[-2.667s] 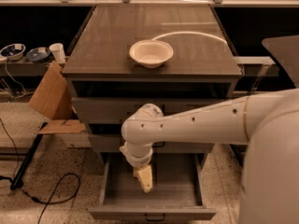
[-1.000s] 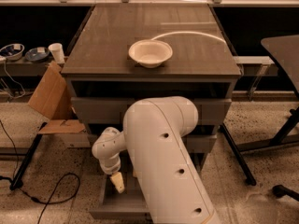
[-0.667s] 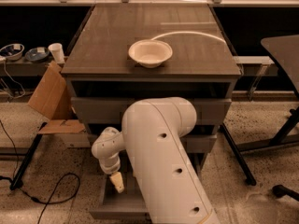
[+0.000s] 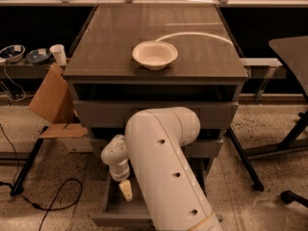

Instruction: Pick sponge from bottom drawer and place on counter

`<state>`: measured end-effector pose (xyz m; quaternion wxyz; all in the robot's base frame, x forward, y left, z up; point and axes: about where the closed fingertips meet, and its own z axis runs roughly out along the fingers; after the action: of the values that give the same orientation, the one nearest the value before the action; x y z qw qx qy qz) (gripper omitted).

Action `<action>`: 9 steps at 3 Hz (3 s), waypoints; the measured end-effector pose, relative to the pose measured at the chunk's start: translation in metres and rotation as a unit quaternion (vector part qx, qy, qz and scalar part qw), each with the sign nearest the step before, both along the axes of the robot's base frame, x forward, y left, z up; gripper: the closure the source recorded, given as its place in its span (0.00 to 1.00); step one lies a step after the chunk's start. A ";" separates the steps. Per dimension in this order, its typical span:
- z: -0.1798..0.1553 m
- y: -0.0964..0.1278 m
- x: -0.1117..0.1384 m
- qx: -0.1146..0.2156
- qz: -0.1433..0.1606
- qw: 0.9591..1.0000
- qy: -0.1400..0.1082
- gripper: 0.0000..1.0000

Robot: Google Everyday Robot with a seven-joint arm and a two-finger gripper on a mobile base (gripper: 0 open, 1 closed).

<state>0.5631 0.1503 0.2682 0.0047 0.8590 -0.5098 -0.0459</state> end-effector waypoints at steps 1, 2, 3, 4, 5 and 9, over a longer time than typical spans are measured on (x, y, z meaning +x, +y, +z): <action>-0.014 -0.011 -0.008 -0.011 -0.016 1.000 0.011 0.00; -0.032 -0.021 -0.009 -0.022 -0.036 0.999 -0.002 0.00; -0.054 -0.032 0.001 -0.028 -0.074 0.996 -0.029 0.00; -0.082 -0.043 0.018 -0.028 -0.112 0.992 -0.052 0.00; -0.105 -0.055 0.028 -0.038 -0.141 0.988 -0.058 0.00; -0.155 -0.111 0.041 -0.048 -0.268 0.956 -0.109 0.00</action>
Offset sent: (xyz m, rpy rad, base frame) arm 0.0001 -0.0318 -0.0530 -0.0661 -0.0730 -0.1848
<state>0.6036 0.0388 0.1127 -0.0223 0.6895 -0.7202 0.0733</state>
